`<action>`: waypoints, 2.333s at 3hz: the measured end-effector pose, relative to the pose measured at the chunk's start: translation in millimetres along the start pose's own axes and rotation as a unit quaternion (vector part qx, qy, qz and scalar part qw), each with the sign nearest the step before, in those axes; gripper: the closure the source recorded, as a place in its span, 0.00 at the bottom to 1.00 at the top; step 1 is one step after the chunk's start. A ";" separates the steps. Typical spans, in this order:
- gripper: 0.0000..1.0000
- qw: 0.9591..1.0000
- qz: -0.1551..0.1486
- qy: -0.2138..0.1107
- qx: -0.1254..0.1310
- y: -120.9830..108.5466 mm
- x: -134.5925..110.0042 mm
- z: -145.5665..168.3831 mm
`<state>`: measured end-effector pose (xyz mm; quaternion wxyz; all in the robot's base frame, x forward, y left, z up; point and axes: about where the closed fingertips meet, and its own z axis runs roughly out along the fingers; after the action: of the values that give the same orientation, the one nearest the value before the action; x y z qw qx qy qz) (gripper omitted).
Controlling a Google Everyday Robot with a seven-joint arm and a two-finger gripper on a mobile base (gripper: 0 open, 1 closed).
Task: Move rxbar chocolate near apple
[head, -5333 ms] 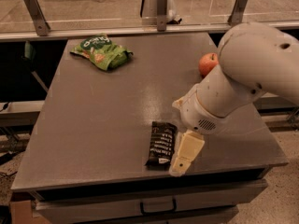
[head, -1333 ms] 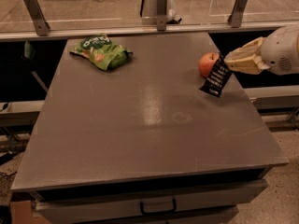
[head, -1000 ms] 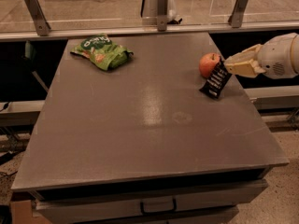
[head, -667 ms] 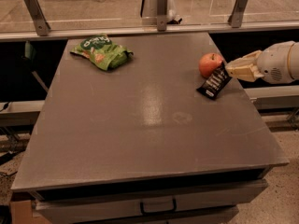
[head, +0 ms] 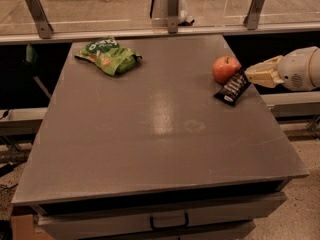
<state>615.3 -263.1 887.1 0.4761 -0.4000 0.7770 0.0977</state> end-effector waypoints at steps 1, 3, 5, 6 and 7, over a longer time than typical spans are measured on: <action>0.59 1.000 0.002 0.002 0.005 -4.3 2.3 -2.0; 0.14 1.000 0.000 0.005 0.009 -5.9 1.3 -5.7; 0.00 1.000 -0.014 -0.004 0.011 -0.6 -10.4 -23.8; 0.00 0.999 -0.043 -0.014 0.005 0.4 -27.4 -61.4; 0.00 0.995 -0.096 -0.003 -0.009 2.6 -53.6 -116.8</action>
Offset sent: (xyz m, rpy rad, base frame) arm 0.0007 -0.0140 0.0026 -0.0071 -0.0028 -0.0257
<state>548.3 -295.2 992.0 0.4818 -0.4771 0.7326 0.0595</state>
